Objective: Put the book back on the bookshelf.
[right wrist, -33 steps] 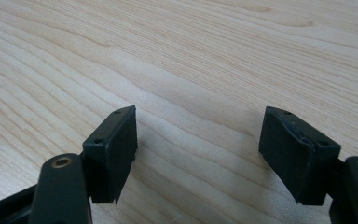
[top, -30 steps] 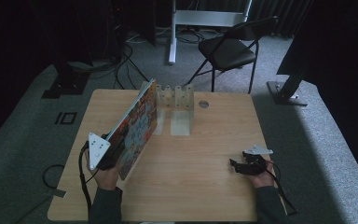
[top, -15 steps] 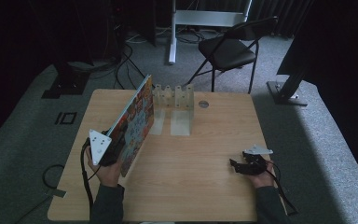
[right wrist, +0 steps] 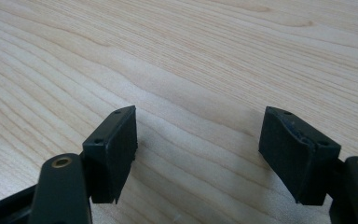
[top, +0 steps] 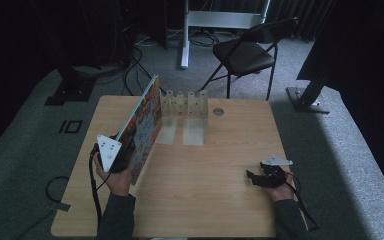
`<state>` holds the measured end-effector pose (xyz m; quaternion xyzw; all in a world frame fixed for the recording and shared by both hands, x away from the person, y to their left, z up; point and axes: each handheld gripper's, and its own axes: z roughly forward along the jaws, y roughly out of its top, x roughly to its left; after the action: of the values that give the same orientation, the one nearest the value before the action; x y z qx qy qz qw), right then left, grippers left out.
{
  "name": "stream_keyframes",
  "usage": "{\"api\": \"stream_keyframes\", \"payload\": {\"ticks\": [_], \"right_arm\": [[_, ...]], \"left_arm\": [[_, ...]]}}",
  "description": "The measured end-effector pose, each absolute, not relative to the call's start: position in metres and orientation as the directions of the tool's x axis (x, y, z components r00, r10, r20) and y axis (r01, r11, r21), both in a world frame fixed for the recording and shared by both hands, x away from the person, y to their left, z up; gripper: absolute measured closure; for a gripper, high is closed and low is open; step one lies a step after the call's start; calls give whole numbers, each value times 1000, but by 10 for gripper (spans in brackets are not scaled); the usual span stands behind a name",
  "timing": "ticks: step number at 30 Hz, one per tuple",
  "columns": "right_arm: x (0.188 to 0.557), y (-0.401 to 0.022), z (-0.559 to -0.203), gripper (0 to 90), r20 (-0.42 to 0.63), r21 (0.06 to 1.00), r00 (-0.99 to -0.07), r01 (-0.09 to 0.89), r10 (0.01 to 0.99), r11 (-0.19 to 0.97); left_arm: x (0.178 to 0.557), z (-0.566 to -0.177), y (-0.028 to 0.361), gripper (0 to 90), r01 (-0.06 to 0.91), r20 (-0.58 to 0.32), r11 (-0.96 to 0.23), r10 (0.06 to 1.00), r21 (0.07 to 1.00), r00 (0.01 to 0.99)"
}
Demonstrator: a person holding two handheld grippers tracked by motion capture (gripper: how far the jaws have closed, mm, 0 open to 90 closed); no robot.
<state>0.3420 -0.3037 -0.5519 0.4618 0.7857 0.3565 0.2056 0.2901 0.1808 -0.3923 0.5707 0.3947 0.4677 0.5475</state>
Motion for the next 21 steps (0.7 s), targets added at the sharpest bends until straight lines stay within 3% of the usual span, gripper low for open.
{"api": "stream_keyframes", "payload": {"ticks": [21], "right_arm": [[342, -304, -552, 276, 6, 750, -489, 579, 872, 319]], "left_arm": [[306, -396, 168, 797, -54, 107, -99, 980, 994, 167]]}}
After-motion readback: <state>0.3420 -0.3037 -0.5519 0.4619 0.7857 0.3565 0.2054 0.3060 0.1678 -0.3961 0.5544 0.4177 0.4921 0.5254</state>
